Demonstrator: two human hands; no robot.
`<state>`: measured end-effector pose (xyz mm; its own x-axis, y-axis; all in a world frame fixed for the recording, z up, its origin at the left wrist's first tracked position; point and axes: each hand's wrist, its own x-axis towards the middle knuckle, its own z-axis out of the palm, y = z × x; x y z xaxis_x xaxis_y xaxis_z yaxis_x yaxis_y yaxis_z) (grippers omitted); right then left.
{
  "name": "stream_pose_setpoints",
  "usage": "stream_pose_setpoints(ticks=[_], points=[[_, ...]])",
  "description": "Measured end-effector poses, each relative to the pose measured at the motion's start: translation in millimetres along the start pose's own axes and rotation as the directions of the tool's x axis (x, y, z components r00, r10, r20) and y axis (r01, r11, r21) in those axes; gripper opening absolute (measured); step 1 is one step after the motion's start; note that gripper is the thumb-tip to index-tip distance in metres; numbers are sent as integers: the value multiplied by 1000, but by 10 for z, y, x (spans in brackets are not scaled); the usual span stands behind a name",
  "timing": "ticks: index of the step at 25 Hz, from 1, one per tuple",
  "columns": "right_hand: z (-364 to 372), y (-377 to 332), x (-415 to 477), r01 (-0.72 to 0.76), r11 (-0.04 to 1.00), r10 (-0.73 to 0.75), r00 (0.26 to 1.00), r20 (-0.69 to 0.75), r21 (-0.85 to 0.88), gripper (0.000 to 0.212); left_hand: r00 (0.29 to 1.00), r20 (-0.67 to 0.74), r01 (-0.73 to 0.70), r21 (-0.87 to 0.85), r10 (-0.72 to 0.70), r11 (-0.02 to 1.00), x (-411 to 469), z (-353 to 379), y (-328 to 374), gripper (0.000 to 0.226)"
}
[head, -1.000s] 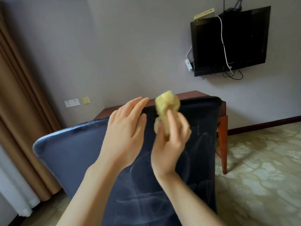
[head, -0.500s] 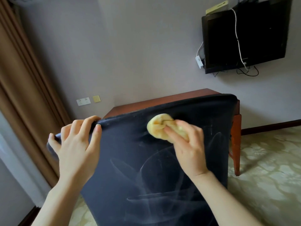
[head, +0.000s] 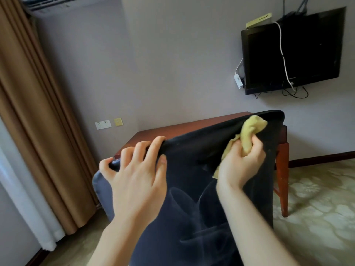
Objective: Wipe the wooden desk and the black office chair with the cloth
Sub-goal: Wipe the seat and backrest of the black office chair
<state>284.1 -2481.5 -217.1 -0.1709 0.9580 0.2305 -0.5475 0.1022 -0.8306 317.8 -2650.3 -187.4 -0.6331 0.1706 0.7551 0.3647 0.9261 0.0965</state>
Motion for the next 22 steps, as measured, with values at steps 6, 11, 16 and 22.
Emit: stream_pose_setpoints(ticks=[6, 11, 16, 22], points=[[-23, -59, -772, 578, 790, -610, 708, 355, 205, 29, 983, -9, -180, -158, 181, 971, -4, -73, 67, 38], [-172, 138, -390, 762, 614, -727, 446, 522, 205, 25, 995, -94, -23, -379, -14, 925, -69, -9, -277, 39], [-231, 315, 14, 608, 794, -567, 729, 383, 18, 16, 990, -133, -14, -419, -46, 908, -92, 60, -223, 33], [-169, 374, 440, -172, 977, 182, 981, 67, -129, 24, 993, -118, -37, -430, -16, 902, -123, 69, -155, 35]])
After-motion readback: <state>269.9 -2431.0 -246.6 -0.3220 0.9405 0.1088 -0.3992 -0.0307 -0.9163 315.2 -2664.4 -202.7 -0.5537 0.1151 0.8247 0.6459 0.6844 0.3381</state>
